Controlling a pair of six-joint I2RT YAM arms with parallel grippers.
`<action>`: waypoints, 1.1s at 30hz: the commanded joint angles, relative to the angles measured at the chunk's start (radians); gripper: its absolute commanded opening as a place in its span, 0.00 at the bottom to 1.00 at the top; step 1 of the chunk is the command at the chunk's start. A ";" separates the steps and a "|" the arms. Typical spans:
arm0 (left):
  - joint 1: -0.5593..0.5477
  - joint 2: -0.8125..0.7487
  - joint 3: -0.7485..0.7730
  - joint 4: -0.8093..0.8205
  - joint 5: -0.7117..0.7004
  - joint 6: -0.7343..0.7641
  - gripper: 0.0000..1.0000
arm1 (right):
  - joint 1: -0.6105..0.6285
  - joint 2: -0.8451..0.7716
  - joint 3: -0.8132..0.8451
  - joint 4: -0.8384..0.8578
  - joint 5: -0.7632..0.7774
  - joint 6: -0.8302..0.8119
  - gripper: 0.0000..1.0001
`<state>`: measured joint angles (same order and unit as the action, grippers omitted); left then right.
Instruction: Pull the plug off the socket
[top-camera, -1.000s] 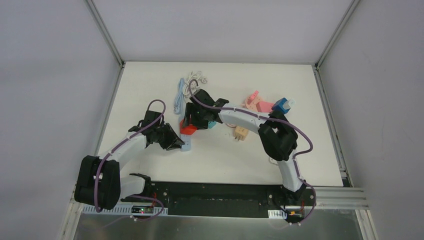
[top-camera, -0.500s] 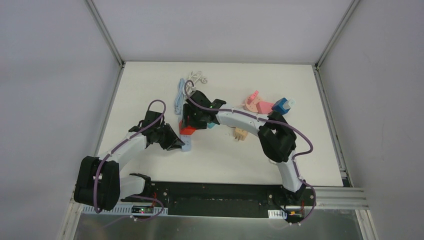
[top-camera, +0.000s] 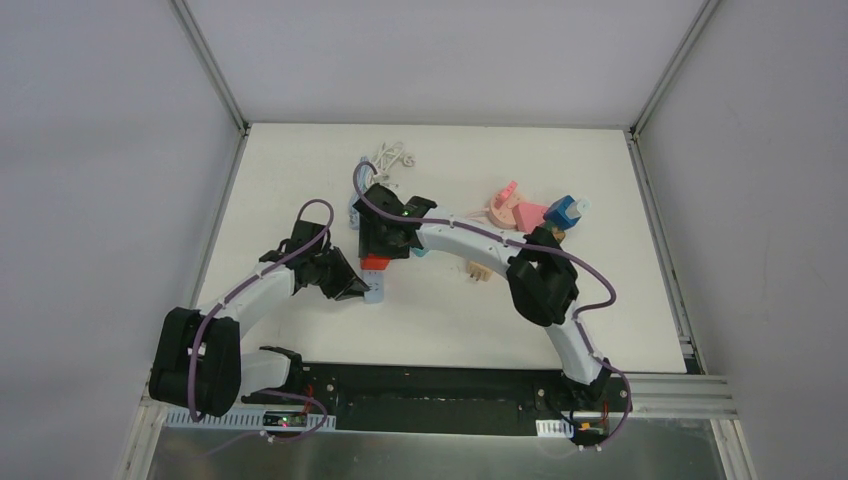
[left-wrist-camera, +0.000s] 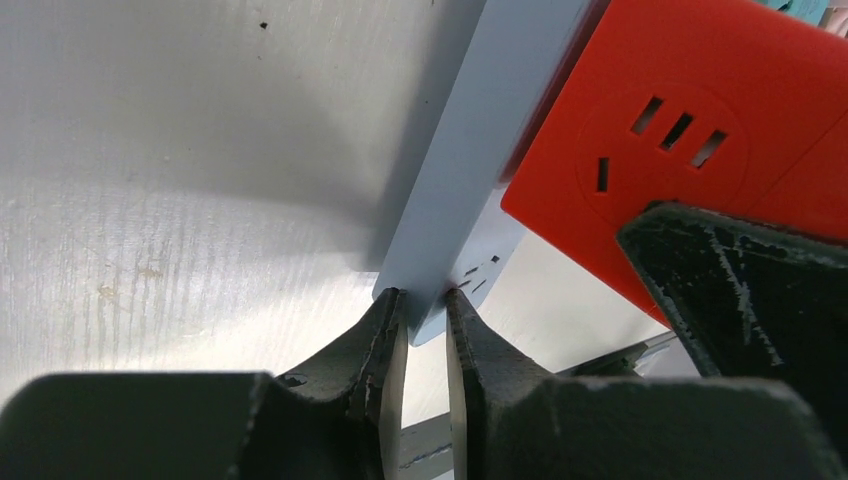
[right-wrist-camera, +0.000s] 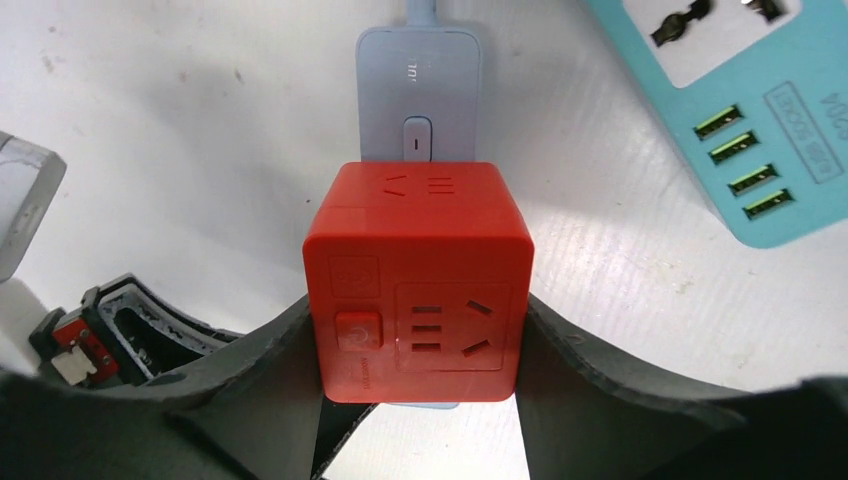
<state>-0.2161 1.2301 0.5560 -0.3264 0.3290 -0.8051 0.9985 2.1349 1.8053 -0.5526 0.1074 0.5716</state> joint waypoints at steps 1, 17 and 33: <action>-0.002 0.063 -0.051 -0.109 -0.191 0.015 0.00 | 0.001 0.021 0.152 -0.226 0.168 0.041 0.00; -0.017 0.093 -0.048 0.041 -0.078 -0.028 0.28 | -0.042 0.079 0.254 -0.311 0.006 0.042 0.00; -0.031 0.174 -0.089 0.262 -0.058 -0.143 0.21 | 0.026 0.132 0.262 -0.374 0.125 0.028 0.00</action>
<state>-0.2367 1.3464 0.5201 -0.0917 0.4389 -0.9142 0.9993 2.2532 2.0384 -0.8257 0.2058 0.5842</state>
